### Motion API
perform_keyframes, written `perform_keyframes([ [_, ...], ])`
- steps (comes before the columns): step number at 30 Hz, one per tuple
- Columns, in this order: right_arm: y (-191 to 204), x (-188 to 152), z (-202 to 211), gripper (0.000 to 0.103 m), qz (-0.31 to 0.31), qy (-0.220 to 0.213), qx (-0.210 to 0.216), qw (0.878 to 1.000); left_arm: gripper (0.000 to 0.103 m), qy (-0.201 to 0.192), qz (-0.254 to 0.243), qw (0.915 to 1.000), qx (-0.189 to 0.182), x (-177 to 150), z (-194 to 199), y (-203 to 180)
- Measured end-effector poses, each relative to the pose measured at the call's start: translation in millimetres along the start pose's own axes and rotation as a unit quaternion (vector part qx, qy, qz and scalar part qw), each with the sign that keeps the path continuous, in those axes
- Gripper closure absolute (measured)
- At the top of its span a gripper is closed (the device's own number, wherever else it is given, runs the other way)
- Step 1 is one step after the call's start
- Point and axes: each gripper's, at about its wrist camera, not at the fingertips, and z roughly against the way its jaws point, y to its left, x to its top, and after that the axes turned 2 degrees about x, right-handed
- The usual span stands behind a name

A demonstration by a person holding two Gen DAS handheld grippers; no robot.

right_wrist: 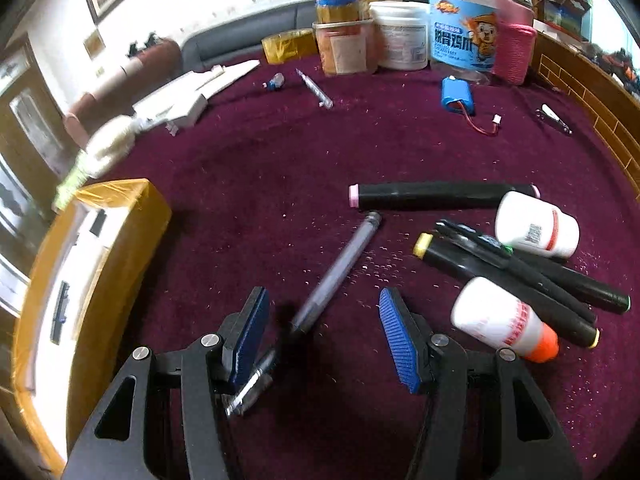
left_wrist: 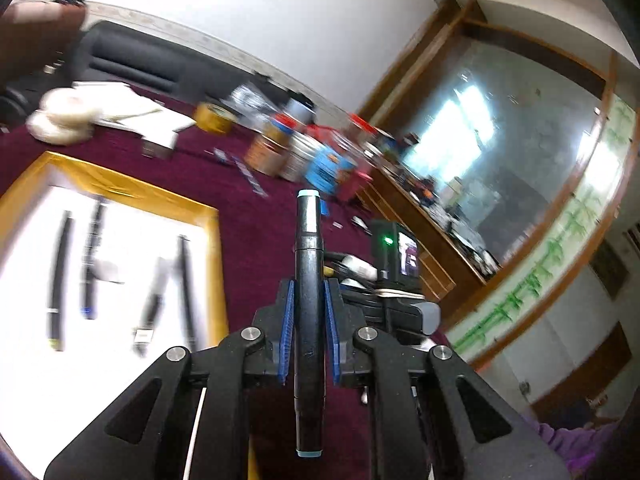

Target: Organize rigid objects

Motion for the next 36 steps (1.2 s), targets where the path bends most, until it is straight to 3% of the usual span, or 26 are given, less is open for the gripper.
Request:
perform_keyframes([
  [3,13.1,3.8,-10.3,0.058,0.020,-0.002,-0.041,0.999,0.091,-0.014,0.021,0.9991,0.036,2.6,20.1,30.1],
  [5,21.1,4.4,-14.1,0.074,0.036,-0.006,-0.065,0.997,0.091,-0.018,0.037,0.9970,0.065,3.9,32.9,51.7],
  [6,21.7,3.6,-13.4,0.088,0.037,-0.009,-0.061,0.997,0.091,-0.017,0.044,0.9955,0.082,5.3,36.8,62.3],
  [7,21.5,3.6,-12.4,0.094,0.037,-0.010,-0.060,0.997,0.091,-0.014,0.046,0.9944,0.094,4.2,38.9,68.2],
  [10,13.8,2.6,-8.2,0.096,0.019,-0.006,-0.033,0.999,0.091,0.008,0.063,0.9879,0.142,9.9,34.3,96.5],
  [13,3.3,0.4,-0.3,0.096,-0.017,0.000,0.027,0.999,0.091,0.032,0.077,0.9819,0.170,13.8,21.9,117.7],
  [18,-5.1,-5.8,23.2,0.096,-0.060,-0.004,0.119,0.991,0.091,0.068,0.095,0.9727,0.201,23.4,-1.2,142.9],
  [22,6.2,-4.2,40.2,0.095,-0.061,-0.007,0.163,0.985,0.091,0.085,0.098,0.9615,0.242,31.2,-16.6,152.4],
  [27,35.7,1.8,50.5,0.095,-0.045,-0.001,0.204,0.978,0.089,0.100,0.108,0.9594,0.241,34.8,-25.4,165.9],
  [29,53.4,4.7,48.9,0.095,-0.035,0.008,0.216,0.976,0.080,0.097,0.110,0.9615,0.233,34.4,-22.3,163.1],
  [36,125.8,10.6,20.8,0.095,-0.013,0.058,0.263,0.963,0.050,-0.001,0.132,0.9744,0.181,27.0,49.3,139.8],
])
